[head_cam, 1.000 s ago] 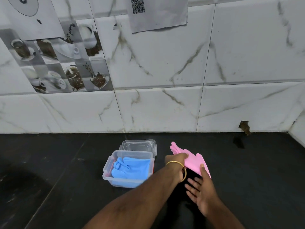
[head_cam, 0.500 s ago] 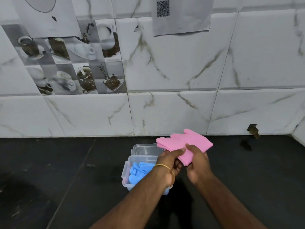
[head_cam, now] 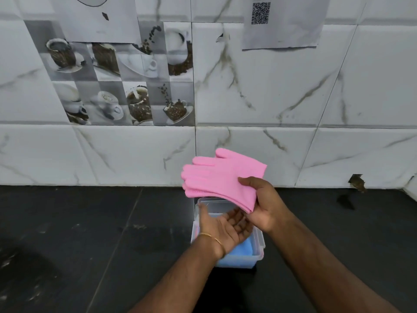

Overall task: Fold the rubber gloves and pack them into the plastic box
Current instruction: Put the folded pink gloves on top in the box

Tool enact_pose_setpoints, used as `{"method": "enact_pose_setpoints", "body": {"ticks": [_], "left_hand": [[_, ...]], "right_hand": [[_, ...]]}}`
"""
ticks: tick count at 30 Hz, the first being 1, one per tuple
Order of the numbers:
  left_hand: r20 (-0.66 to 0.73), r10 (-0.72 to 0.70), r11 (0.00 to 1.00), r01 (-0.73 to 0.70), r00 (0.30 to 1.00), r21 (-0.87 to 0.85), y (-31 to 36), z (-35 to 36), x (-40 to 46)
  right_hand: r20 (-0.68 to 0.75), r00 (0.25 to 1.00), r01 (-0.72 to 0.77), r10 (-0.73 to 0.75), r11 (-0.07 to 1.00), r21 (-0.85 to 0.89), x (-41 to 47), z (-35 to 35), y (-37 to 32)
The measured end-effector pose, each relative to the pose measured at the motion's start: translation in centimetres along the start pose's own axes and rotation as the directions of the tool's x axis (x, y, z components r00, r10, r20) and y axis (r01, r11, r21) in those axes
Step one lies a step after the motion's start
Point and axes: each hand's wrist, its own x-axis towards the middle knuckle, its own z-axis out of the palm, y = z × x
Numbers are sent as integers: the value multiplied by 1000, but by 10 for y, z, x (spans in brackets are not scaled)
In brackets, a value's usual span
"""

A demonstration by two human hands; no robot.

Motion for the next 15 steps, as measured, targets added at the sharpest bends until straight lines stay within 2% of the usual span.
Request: {"method": "enact_pose_setpoints", "body": {"ticks": [3,6,8,10,13,15], "left_hand": [[134,31,997,-39,990,59,50,-10,-15],[174,-60,981,26,983,192,85,-25,-28],[64,-73,936,46,995,348,85,-26,-29],[-84,-10,888,47,996,457,75,-25,-25],[-193,23,874,75,981,481,62,-29,-20],[-238,37,873,85,970,480,58,-33,-18]], "right_hand": [[-27,997,-79,77,992,-102,1,-19,2],[-116,981,-178,153,954,-243,7,-43,8],[-166,970,-224,179,923,-312,11,-54,15],[-201,967,-224,156,898,-378,15,-63,21],[-229,972,-173,58,837,-519,19,-74,24],[-252,967,-158,-21,727,-668,19,-81,26]]}}
